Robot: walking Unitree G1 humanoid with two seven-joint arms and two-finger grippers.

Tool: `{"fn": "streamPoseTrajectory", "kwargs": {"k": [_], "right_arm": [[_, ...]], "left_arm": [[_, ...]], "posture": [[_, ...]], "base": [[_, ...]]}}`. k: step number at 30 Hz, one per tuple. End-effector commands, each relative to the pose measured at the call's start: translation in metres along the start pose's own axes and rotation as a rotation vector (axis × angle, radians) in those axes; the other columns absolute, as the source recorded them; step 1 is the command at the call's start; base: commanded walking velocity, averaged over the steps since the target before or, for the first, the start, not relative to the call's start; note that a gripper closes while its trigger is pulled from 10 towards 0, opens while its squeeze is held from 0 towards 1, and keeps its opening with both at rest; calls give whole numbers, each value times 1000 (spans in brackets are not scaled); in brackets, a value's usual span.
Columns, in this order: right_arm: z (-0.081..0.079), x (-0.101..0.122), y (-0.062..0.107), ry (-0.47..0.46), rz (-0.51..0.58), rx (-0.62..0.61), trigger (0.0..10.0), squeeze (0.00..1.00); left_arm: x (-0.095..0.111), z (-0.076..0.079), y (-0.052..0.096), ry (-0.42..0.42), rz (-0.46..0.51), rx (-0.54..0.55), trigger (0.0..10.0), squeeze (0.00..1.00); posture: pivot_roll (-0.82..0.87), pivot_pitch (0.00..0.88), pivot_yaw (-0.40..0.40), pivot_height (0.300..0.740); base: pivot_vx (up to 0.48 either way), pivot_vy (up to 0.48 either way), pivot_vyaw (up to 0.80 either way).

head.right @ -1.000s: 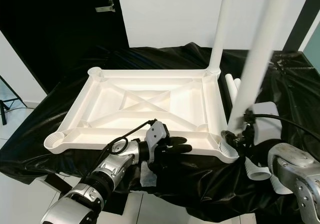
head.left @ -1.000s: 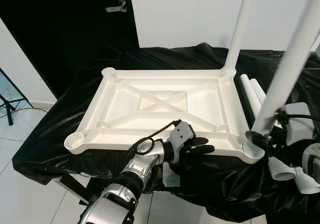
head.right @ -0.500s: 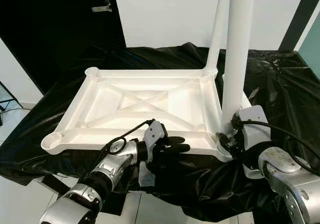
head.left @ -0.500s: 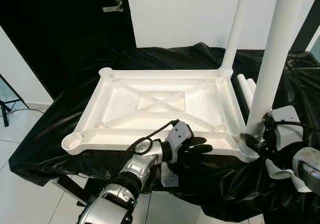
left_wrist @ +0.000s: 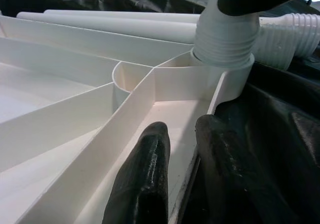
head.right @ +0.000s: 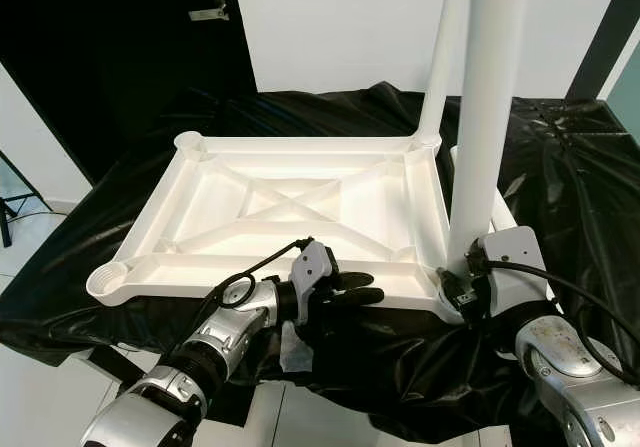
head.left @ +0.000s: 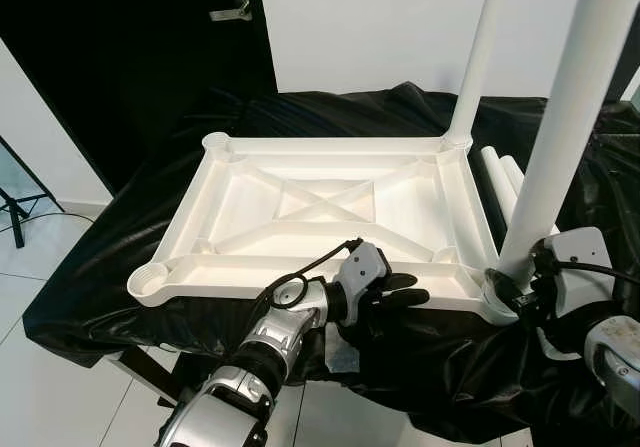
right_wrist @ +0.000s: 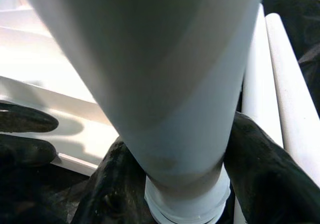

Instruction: Building children table

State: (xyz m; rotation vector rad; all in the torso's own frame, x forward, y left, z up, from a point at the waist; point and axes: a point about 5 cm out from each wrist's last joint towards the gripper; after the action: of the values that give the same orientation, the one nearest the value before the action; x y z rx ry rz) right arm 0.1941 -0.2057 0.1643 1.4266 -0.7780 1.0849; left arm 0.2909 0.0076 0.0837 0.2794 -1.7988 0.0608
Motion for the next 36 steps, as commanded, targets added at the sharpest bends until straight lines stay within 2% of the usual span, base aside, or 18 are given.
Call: {"fn": "streamPoseTrajectory", "kwargs": {"k": [1, 10, 12, 13, 16, 17, 19, 26, 30, 33, 36], "right_arm": [[-17, -42, 0, -116, -210, 110, 10000, 0], [-23, -44, 1, -214, -157, 109, 10000, 0], [-27, -46, 1, -274, -149, 106, 10000, 0], [-27, -46, 1, -274, -149, 106, 10000, 0], [-28, -46, -2, -378, -136, 86, 10000, 0], [-28, -46, -2, -378, -136, 86, 10000, 0], [-26, -43, -6, -503, -123, 62, 10000, 0], [-28, -37, -10, -590, -156, 72, 10000, 0], [-28, -37, -10, -589, -176, 79, 10000, 0], [-27, -32, -11, -493, -184, 91, 10000, 0], [-27, -30, -11, -463, -192, 99, 10000, 0]], "left_arm": [[-12, 6, 0, 31, -75, -23, 10000, 0], [-12, 6, 1, 30, -75, -21, 10000, 0], [-12, 5, 2, 30, -76, -18, 10000, 0], [-12, 5, 2, 30, -76, -18, 10000, 0], [-12, 6, 1, 30, -75, -19, 10000, 0], [-12, 6, 1, 30, -75, -19, 10000, 0], [-11, 6, 0, 29, -71, -22, 10000, 0], [-11, 6, -1, 30, -70, -24, 10000, 0], [-11, 6, -1, 32, -70, -23, 10000, 0], [-11, 7, -2, 34, -70, -22, 10000, 0], [-11, 7, -2, 35, -70, -21, 10000, 0]], "posture": [[-243, 25, 66, 740], [-240, 24, 61, 740], [-241, 23, 61, 740], [-241, 23, 61, 740], [-243, 22, 60, 740], [-243, 22, 60, 740], [-246, 21, 59, 740], [-246, 19, 55, 740], [-245, 18, 53, 740], [-241, 18, 47, 740], [-239, 17, 45, 740]], "base": [[0, 0, 0], [0, 0, 0], [0, 0, 0], [0, 0, 0], [0, 0, 0], [0, 0, 0], [0, 0, 0], [0, 0, 0], [0, 0, 0], [0, 0, 0], [0, 0, 0]]}}
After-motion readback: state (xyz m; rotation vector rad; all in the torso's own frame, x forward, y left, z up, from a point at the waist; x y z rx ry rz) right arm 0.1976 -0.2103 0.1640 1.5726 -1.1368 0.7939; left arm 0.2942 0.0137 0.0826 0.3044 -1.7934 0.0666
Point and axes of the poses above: a point about 5 cm out from each wrist's last joint towards the gripper, its own y axis pointing back from the gripper into the wrist, its own x axis along the axis of the wrist's last joint, z = x × y, and after that the axes turned 12 degrees about -y, right-handed
